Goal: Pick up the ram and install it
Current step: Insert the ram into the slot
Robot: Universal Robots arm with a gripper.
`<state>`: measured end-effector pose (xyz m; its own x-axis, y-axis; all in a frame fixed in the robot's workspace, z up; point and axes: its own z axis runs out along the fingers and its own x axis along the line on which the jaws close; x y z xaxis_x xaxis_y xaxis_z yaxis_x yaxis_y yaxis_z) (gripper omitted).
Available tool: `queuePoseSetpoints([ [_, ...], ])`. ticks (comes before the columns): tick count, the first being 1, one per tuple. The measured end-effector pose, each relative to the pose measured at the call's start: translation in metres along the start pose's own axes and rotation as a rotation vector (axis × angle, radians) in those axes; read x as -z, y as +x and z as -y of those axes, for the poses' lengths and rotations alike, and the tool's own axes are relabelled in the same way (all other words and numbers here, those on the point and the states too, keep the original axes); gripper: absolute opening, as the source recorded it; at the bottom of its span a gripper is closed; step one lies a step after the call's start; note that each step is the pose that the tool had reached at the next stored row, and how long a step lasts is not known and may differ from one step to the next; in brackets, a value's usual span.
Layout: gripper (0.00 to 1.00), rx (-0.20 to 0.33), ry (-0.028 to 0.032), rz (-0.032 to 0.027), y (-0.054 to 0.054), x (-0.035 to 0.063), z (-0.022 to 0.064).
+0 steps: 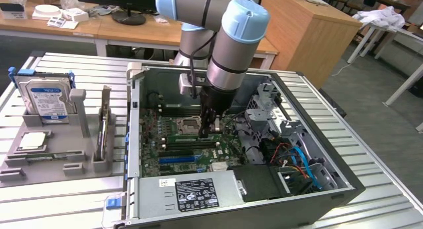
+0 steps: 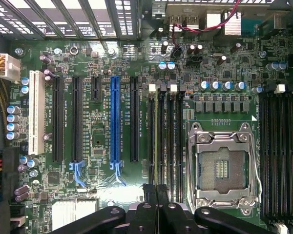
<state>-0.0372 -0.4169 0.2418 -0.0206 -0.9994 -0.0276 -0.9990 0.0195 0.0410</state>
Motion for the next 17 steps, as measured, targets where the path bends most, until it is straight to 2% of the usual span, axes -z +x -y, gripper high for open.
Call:
queuePoseSetpoints([
  [17, 0.11, 0.000, 0.0000, 0.0007, 0.0013, -0.0017, 0.0004],
])
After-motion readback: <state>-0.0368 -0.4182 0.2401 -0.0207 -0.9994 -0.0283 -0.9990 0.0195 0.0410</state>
